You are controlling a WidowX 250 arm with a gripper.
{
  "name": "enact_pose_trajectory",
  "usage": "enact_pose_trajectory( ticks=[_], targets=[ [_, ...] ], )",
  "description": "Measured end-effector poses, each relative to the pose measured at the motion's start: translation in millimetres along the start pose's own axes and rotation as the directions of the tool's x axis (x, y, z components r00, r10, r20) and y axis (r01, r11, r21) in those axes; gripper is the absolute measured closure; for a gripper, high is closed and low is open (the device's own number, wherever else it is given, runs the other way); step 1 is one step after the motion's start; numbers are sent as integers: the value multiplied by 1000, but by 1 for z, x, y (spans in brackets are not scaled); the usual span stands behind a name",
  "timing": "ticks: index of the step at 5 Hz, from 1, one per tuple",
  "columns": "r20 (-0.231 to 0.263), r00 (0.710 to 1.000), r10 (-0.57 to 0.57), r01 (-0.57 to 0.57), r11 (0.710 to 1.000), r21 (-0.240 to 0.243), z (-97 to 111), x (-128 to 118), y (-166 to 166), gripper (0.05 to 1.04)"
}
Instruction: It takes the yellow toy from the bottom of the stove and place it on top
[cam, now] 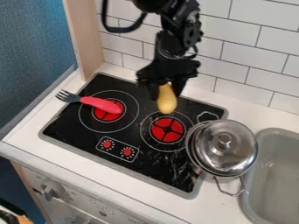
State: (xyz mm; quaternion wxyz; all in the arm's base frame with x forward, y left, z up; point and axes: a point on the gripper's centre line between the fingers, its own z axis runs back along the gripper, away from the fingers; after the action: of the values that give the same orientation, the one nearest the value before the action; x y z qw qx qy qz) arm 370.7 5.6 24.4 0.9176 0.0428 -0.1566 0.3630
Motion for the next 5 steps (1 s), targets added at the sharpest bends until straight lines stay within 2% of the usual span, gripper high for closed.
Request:
enact_pose_trajectory(
  ticks=[1,2,3,4,5],
  targets=[
    [-30,999,31,-30,999,33,-17,10,-2,504],
    [-25,998,56,-55,997,45,-24,19,-2,504],
    [-35,994,106,-104,994,35,-26,28,5,425],
    [-99,988,115,-114,993,17,-26,31,7,148],
    [-110,987,120,-117,993,28,-23,34,8,74]
  ],
)
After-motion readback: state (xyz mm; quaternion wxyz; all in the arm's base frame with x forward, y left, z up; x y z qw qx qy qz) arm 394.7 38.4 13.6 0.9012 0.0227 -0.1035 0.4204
